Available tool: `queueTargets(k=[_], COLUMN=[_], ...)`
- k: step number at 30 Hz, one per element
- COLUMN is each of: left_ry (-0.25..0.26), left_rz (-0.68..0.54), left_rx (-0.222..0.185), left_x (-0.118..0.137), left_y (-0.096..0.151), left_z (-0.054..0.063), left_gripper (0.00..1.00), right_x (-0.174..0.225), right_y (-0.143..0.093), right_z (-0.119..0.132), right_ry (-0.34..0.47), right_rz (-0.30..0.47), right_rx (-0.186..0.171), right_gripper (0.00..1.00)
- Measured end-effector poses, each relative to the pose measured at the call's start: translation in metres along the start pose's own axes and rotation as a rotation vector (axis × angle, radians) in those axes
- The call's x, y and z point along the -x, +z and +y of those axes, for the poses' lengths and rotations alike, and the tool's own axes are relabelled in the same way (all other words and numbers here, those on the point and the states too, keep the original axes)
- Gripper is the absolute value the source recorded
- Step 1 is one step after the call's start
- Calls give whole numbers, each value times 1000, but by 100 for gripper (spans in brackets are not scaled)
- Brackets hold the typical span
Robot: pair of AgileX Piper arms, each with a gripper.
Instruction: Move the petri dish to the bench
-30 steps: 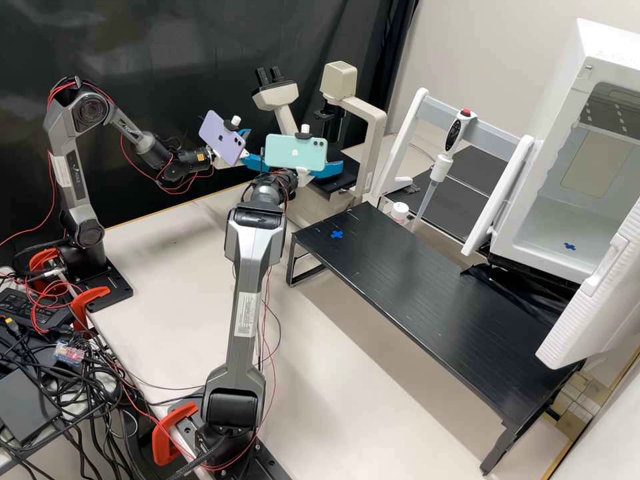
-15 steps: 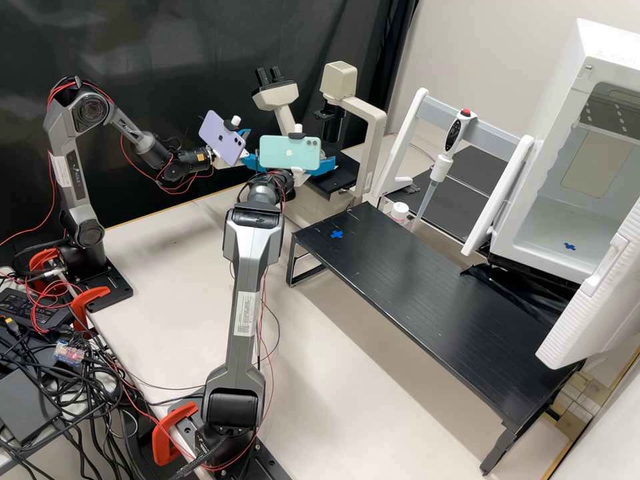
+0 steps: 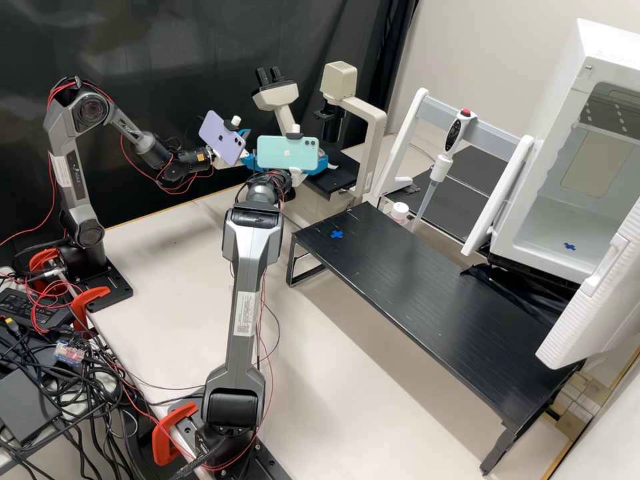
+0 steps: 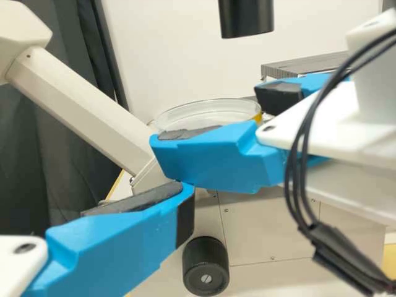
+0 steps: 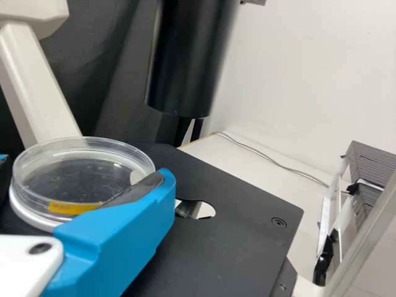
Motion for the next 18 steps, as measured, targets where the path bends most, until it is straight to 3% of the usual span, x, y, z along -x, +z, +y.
queueTargets(k=[18], left_ry=[-2], left_rz=[12], left_rx=[10], left_x=[0], left_y=[-1], left_z=[0], left_gripper=[100], right_x=[0], right_y=[0], right_z=[-1], right_ry=[-9], right_rz=[8], right_rx=[-13], right_gripper=[0])
